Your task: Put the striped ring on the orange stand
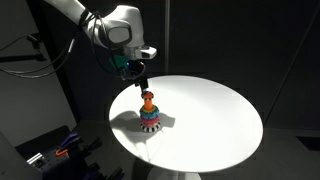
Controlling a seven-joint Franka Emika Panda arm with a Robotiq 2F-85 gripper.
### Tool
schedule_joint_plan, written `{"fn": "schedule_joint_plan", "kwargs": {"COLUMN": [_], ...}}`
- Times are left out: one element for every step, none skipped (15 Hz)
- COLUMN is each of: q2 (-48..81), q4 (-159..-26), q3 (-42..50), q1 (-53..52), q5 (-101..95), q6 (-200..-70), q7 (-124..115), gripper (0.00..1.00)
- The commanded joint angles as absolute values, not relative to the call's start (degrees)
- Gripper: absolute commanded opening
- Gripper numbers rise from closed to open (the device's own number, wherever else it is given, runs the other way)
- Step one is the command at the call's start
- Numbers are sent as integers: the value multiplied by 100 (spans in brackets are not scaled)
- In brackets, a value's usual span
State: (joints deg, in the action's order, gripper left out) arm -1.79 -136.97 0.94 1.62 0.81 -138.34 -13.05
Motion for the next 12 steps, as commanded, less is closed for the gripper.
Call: {"fn": "schedule_joint_plan", "kwargs": {"q2": [-333, -323, -310, -302, -287, -281, -271, -263, -254, -235, -220, -191], "q4": [-13791, -13792, -13792, -13794, -13790, -13789, -13780, -13769, -13762, -13747, -13738, -13724], "q3": [81, 77, 74, 71, 69, 68, 70, 74, 76, 80, 81, 84], "q1": [119, 110, 102, 96, 95, 93, 94, 97, 100, 104, 106, 110], "q5": [245, 239, 237, 232, 220, 219, 213, 209, 204, 198, 191, 184], "q6": [-13779, -13780, -13782, -13783, -13783, -13782, -13782, -13777, -13778, -13776, -13775, -13775], "q7": [-1118, -1125, -1126, -1132, -1142, -1143, -1151, -1157, -1164, -1170, -1178, -1187], "gripper": [100, 100, 100, 100, 100, 100, 100, 100, 100, 100, 100, 100]}}
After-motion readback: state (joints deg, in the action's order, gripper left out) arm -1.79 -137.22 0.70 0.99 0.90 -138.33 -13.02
